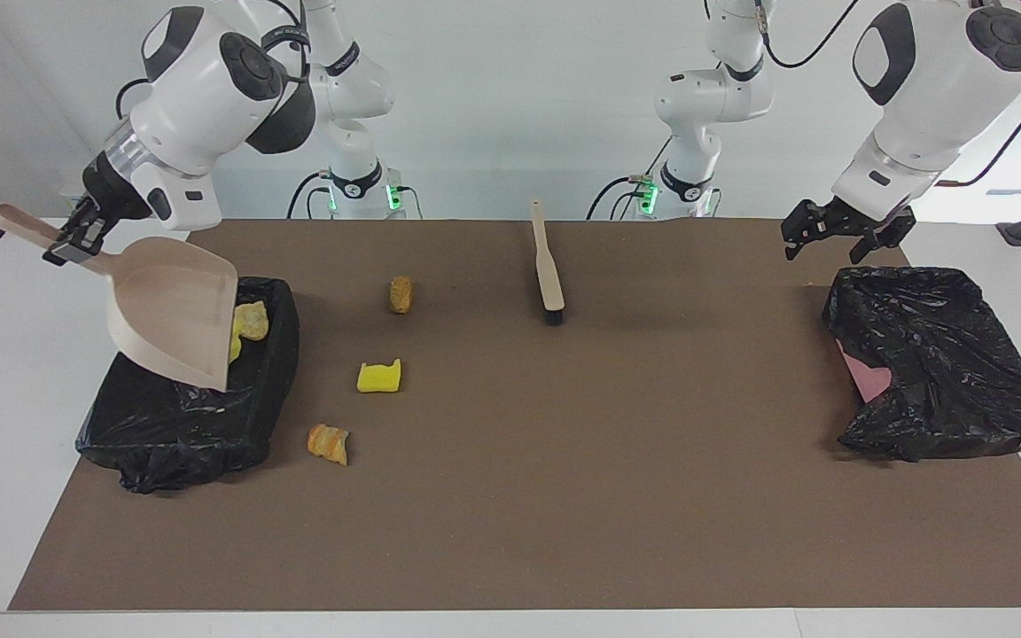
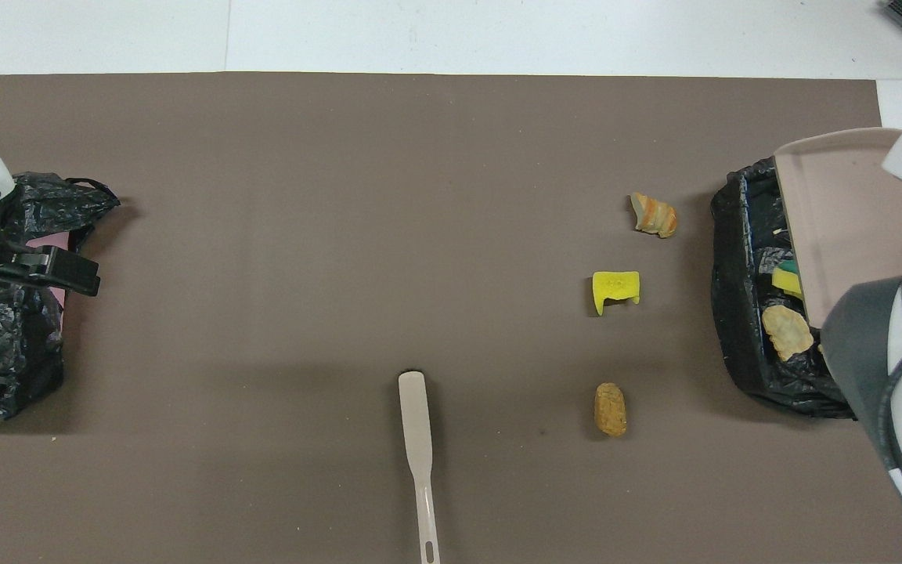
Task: Sweep and dump trash in bin
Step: 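Carry the dustpan over the nearby black bag and tip it with the right gripper, then bring the empty dustpan back to the table center with the right gripper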
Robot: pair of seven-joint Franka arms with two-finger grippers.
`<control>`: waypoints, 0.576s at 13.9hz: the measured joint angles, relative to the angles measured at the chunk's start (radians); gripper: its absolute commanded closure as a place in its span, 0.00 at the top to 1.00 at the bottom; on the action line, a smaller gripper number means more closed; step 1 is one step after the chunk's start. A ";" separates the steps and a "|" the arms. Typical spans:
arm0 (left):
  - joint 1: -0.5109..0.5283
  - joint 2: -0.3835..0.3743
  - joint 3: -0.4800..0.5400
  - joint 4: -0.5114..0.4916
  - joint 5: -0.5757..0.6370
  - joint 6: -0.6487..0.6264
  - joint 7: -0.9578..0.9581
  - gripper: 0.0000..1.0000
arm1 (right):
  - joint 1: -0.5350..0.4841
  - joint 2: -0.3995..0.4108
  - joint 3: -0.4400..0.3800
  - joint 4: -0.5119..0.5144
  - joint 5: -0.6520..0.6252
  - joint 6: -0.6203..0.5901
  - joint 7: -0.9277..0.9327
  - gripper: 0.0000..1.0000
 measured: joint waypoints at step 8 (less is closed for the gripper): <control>0.000 0.000 0.000 0.000 0.000 0.000 0.000 1.00 | 0.077 0.058 0.006 0.102 0.365 -0.112 0.542 0.00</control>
